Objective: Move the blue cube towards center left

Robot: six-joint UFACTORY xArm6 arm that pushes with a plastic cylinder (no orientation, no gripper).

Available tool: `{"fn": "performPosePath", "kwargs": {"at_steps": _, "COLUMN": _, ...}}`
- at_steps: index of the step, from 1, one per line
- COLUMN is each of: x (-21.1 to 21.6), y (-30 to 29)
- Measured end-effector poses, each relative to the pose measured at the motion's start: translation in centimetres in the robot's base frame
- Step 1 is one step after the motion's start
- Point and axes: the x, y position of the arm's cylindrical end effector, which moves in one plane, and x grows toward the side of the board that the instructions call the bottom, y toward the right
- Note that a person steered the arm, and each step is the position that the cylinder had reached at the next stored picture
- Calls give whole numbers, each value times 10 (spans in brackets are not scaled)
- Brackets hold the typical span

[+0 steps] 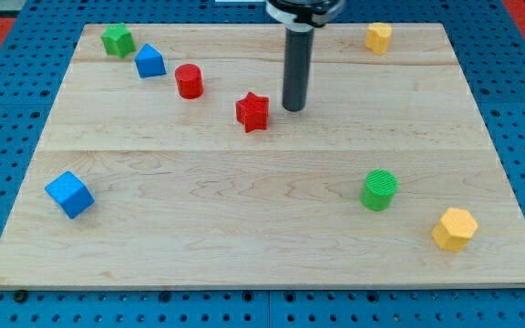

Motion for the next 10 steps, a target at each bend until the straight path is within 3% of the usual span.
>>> {"fn": "performPosePath", "kwargs": {"at_steps": 1, "x": 0, "y": -33}}
{"fn": "performPosePath", "kwargs": {"at_steps": 3, "x": 0, "y": -40}}
{"fn": "performPosePath", "kwargs": {"at_steps": 4, "x": 46, "y": -42}}
{"fn": "performPosePath", "kwargs": {"at_steps": 5, "x": 105, "y": -8}}
{"fn": "performPosePath", "kwargs": {"at_steps": 6, "x": 118, "y": -13}}
{"fn": "performPosePath", "kwargs": {"at_steps": 7, "x": 183, "y": -61}}
{"fn": "performPosePath", "kwargs": {"at_steps": 8, "x": 213, "y": -141}}
{"fn": "performPosePath", "kwargs": {"at_steps": 9, "x": 210, "y": -255}}
{"fn": "performPosePath", "kwargs": {"at_steps": 10, "x": 169, "y": -258}}
